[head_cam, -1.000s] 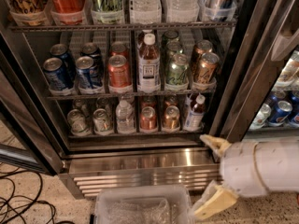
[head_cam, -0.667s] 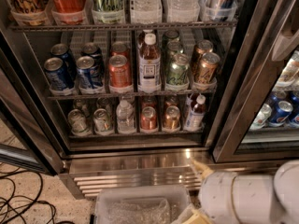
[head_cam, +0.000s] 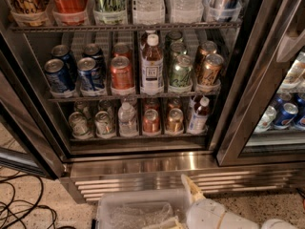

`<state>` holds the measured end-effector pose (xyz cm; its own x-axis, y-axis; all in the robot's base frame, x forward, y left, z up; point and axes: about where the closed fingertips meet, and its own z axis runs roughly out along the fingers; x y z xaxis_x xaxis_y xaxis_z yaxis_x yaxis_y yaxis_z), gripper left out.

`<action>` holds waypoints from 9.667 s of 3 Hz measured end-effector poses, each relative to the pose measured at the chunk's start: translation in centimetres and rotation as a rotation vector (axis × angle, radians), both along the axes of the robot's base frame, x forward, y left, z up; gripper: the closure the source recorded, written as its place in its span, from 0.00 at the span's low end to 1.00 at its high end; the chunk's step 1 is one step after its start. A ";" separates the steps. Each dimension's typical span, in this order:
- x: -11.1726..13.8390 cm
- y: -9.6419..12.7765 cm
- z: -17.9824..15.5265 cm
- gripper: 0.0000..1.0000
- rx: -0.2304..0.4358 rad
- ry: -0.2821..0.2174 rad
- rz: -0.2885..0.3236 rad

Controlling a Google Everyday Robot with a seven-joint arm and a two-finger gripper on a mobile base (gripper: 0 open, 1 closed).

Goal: Pick 7up can from bottom shelf of fridge

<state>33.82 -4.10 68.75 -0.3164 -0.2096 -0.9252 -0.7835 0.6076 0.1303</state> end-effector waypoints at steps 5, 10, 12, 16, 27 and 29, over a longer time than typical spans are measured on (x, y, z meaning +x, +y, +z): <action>3.5 7.9 1.5 0.00 -0.008 -0.364 -0.005; 11.8 22.8 -9.6 0.00 0.048 -0.404 -0.310; 18.0 17.7 -13.5 0.15 -0.055 -0.324 -0.673; 17.5 14.6 -10.3 0.14 0.043 -0.326 -0.376; 9.1 22.9 -10.6 0.00 0.152 -0.169 -0.151; 9.1 22.9 -10.6 0.42 0.152 -0.169 -0.151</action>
Offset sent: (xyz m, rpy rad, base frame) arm 0.0147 0.0066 0.0074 0.0774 -0.0145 -0.0654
